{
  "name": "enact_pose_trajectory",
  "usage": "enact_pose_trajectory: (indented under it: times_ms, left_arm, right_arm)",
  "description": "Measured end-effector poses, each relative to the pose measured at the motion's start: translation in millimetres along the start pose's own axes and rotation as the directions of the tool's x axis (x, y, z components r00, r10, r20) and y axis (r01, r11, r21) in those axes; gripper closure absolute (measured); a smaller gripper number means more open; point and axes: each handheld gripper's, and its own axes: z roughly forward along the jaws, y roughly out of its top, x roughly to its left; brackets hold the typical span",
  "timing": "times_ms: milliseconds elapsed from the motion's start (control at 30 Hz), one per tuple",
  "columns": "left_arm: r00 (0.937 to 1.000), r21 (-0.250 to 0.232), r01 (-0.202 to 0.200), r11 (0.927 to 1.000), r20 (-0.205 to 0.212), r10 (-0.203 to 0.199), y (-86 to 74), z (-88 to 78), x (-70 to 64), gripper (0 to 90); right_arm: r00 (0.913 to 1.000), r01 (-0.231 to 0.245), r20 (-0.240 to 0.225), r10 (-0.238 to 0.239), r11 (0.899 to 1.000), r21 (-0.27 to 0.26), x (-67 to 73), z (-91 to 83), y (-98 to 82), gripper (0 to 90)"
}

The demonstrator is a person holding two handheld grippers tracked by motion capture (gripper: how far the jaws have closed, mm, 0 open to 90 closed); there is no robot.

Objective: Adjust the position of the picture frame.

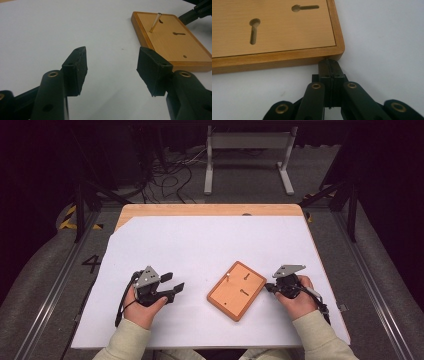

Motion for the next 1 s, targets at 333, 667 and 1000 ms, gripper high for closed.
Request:
enact_pose_trajectory:
  times_ms: [333,667,1000]
  left_arm:
    - [0.9999,0.008,-0.012,0.9999,0.011,0.012,-1.3,1.5,0.8,50.1]
    - [0.9993,0.047,-0.017,0.9987,0.035,0.016,-3.8,6.4,0.1,64.8]
    - [0.9965,0.081,-0.024,0.9964,0.082,0.017,-4.5,12.5,-2.0,78.7]
  right_arm:
    - [0.9999,-0.014,0.001,0.014,1.000,-0.021,1.5,19.5,20.6,90.0]
    - [0.9999,0.013,0.000,-0.013,0.999,-0.035,7.0,38.1,42.5,90.0]
    - [0.9998,0.020,0.004,-0.020,0.998,-0.056,8.0,41.9,53.4,90.0]
